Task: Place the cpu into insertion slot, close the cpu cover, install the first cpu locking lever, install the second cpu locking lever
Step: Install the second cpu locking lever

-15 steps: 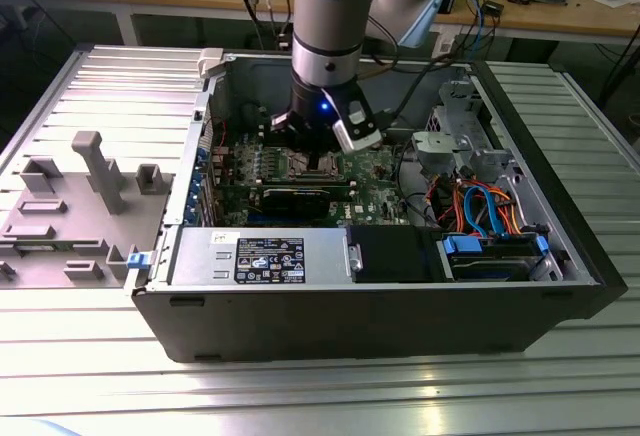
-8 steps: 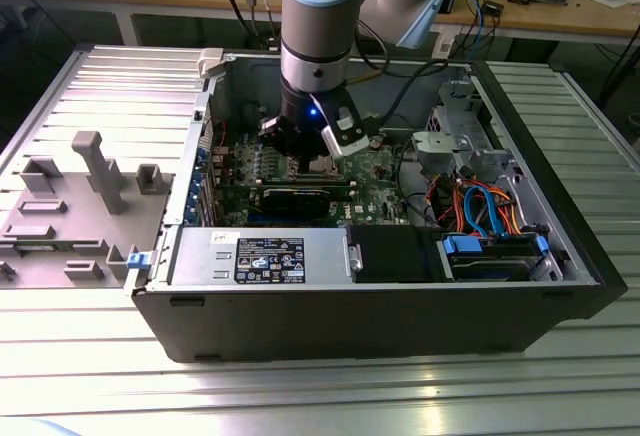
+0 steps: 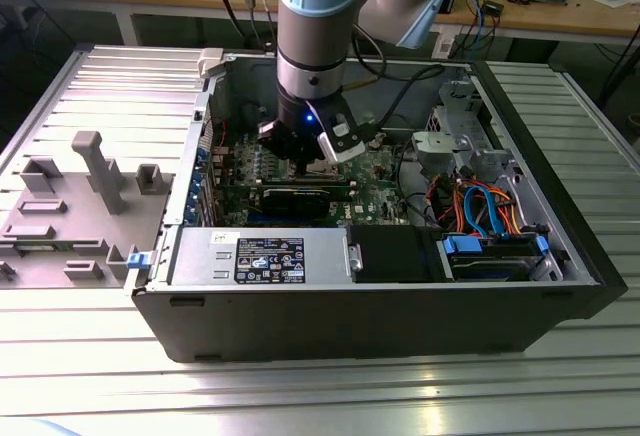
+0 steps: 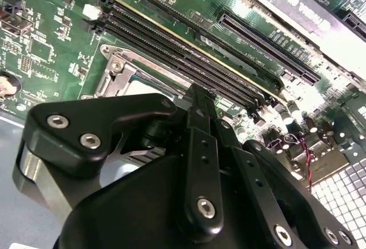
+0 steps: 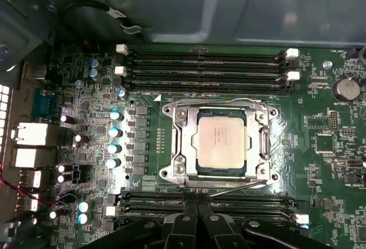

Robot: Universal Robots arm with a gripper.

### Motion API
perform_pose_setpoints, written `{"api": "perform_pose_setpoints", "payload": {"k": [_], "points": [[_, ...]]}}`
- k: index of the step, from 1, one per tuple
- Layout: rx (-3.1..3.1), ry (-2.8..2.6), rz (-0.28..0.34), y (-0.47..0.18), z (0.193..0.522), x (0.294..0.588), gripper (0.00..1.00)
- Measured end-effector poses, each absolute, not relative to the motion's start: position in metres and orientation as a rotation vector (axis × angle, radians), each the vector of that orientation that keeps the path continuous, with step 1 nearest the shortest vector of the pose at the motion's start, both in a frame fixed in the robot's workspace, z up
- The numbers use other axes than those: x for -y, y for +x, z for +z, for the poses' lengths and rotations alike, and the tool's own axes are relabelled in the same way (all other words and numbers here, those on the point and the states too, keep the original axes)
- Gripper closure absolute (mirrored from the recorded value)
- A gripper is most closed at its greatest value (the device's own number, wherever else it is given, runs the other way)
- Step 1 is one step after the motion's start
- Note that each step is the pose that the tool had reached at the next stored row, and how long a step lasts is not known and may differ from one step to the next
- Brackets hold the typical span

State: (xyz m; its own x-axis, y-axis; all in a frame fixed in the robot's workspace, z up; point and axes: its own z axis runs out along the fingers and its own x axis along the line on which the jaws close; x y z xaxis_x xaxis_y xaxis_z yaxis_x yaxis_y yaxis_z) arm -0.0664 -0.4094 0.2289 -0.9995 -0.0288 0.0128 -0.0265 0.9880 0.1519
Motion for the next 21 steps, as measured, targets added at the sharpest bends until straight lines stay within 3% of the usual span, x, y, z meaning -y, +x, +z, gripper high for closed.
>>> {"api": "perform_pose_setpoints", "payload": {"k": [12,21], "points": [[3.114,0.044,-0.271,-0.075,0.226,0.411,0.89],[3.108,0.044,-0.337,-0.077,0.225,0.42,0.89]]}}
